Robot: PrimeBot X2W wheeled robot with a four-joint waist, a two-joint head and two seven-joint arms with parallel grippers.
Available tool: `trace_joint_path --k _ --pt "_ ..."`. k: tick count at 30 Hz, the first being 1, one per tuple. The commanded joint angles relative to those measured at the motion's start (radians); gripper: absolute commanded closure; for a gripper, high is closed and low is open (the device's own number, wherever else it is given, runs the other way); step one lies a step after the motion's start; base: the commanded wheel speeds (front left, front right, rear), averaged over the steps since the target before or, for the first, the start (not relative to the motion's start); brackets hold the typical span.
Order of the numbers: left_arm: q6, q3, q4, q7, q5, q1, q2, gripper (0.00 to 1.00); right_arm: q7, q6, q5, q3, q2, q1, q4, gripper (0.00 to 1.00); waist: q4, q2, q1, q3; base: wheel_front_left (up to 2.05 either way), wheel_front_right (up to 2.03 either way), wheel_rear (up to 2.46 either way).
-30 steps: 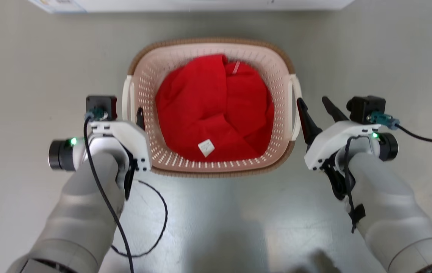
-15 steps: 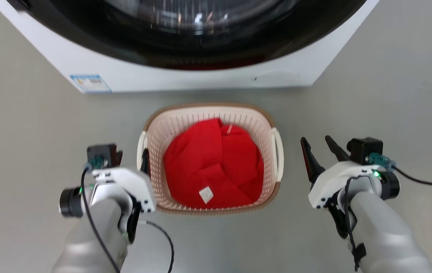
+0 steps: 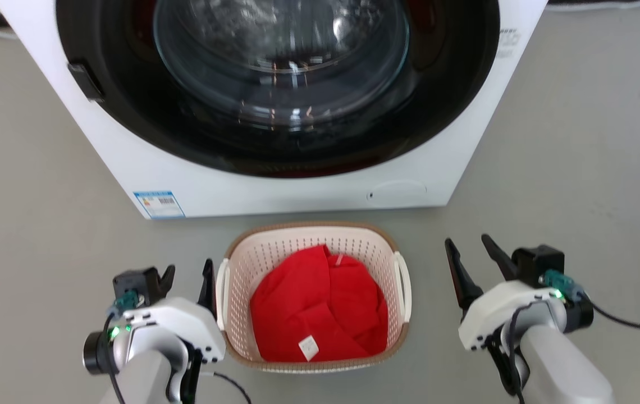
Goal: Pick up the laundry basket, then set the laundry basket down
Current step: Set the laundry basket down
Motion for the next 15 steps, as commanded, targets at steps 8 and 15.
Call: trace_joint_path --k 8,15 --pt "-0.034 0.123 -0.125 -0.011 0.081 0.102 0.009 0.00 -0.010 0.006 -0.072 -0.020 0.010 0.096 -0.130 0.00 0.006 0.0000 0.0000 -0.113 0.00 0.00 0.00" --pt "-0.058 0.211 -0.222 -0.011 0.129 0.189 -0.007 0.00 -0.010 0.006 -0.101 -0.047 0.010 0.168 -0.229 0.00 -0.002 0.0000 0.0000 -0.168 0.00 0.00 0.00"
